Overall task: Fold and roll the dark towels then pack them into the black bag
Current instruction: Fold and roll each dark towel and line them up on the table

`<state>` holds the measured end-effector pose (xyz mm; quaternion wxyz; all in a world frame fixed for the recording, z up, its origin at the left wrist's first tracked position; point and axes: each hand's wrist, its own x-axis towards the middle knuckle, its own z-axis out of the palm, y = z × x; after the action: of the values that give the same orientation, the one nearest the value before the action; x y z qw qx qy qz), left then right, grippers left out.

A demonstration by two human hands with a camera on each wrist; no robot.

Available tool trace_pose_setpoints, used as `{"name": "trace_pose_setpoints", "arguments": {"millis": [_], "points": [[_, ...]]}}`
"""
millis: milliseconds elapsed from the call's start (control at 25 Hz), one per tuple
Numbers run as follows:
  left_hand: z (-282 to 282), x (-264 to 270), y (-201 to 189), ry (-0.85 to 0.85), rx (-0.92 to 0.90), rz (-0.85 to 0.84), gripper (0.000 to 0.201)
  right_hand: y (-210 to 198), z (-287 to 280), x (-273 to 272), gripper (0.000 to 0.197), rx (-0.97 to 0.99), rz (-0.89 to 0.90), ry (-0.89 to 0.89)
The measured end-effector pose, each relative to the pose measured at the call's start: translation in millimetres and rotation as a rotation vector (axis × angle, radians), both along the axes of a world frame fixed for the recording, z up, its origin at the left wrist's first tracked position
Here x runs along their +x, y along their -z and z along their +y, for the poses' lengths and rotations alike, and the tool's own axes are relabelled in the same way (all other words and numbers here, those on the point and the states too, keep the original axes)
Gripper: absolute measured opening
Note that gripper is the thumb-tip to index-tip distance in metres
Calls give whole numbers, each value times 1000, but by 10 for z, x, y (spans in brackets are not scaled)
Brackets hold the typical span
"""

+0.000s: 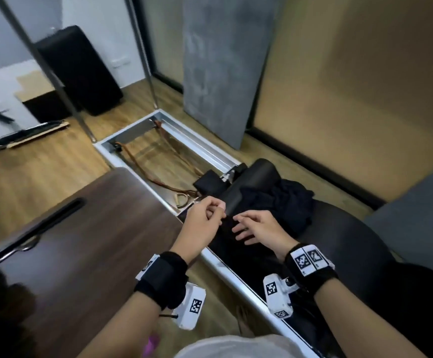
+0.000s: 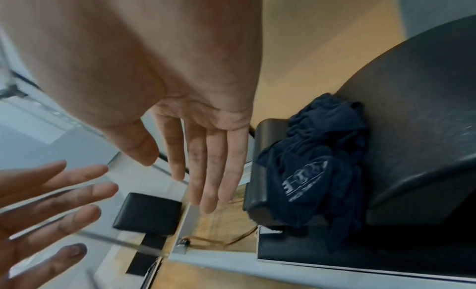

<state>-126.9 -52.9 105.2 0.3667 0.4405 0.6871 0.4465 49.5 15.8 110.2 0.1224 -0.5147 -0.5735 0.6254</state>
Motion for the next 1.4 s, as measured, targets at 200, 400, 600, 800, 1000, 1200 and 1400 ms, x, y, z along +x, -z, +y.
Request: {"name": "trace_pose_setpoints", "arguments": {"millis": [200, 400, 600, 800, 1000, 1200, 1400], "points": [[742, 772, 364, 79, -112, -49, 12, 668, 687, 857, 22, -63, -99, 124], [1171, 1152, 693, 27, -186, -98, 14, 1280, 1280, 1364, 21, -44, -301, 121], [1371, 1262, 988, -30, -267, -112, 15, 1728, 1640, 1284, 34, 13, -448, -155], [1440, 1242, 1102, -82, -317, -116, 13, 1904, 1751, 1205, 52, 31, -453, -3], [1529, 1247, 1026, -64, -307, -113, 12, 1598, 1984, 1315, 28, 170, -93, 415], [1629, 1323, 728, 52, -212, 26, 32, 902, 2129, 1302, 32, 124, 343, 369], [1460, 1344, 89, 162, 77, 51, 74, 121, 1899, 1164, 34, 207, 564, 40]]}}
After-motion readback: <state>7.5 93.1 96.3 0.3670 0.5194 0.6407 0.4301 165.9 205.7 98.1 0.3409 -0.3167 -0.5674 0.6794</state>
